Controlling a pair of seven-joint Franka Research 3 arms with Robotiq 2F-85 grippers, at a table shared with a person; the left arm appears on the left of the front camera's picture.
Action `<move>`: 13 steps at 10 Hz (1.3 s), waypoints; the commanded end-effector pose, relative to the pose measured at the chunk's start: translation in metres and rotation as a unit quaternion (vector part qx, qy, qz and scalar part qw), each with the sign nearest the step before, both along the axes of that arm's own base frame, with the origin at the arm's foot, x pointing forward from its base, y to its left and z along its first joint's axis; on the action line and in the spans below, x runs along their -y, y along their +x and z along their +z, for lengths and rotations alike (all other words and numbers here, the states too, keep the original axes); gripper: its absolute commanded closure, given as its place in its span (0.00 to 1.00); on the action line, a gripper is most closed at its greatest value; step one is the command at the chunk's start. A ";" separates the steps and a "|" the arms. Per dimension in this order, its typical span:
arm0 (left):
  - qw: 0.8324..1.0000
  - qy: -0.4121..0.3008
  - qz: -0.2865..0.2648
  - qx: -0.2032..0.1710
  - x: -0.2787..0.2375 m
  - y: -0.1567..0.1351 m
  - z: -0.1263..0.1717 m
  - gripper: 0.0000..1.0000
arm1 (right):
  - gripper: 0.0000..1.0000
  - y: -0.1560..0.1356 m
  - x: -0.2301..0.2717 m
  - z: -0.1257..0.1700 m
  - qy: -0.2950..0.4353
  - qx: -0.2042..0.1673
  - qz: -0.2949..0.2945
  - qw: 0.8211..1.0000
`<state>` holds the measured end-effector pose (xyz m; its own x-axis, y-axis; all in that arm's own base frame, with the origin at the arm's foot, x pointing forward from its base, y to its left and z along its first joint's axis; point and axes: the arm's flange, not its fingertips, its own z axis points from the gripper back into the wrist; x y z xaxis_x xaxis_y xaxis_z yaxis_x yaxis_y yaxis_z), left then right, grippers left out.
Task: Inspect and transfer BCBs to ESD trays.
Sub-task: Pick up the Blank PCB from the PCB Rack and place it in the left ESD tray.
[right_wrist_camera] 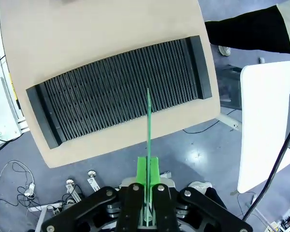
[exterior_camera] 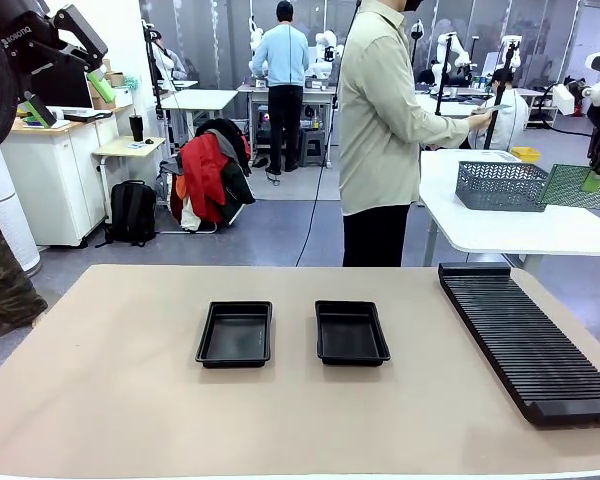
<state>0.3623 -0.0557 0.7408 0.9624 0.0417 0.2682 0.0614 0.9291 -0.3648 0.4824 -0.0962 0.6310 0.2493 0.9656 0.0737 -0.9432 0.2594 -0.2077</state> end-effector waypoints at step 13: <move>1.000 0.000 0.000 0.001 0.000 -0.001 -0.001 0.00 | 0.98 0.025 -0.191 -0.031 0.241 -0.148 -0.183 0.942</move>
<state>0.3623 -0.0559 0.7409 0.9624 0.0412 0.2686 0.0619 0.9291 -0.3645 0.5001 0.0844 0.6041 0.5841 0.7468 0.3181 -0.8117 0.5352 0.2341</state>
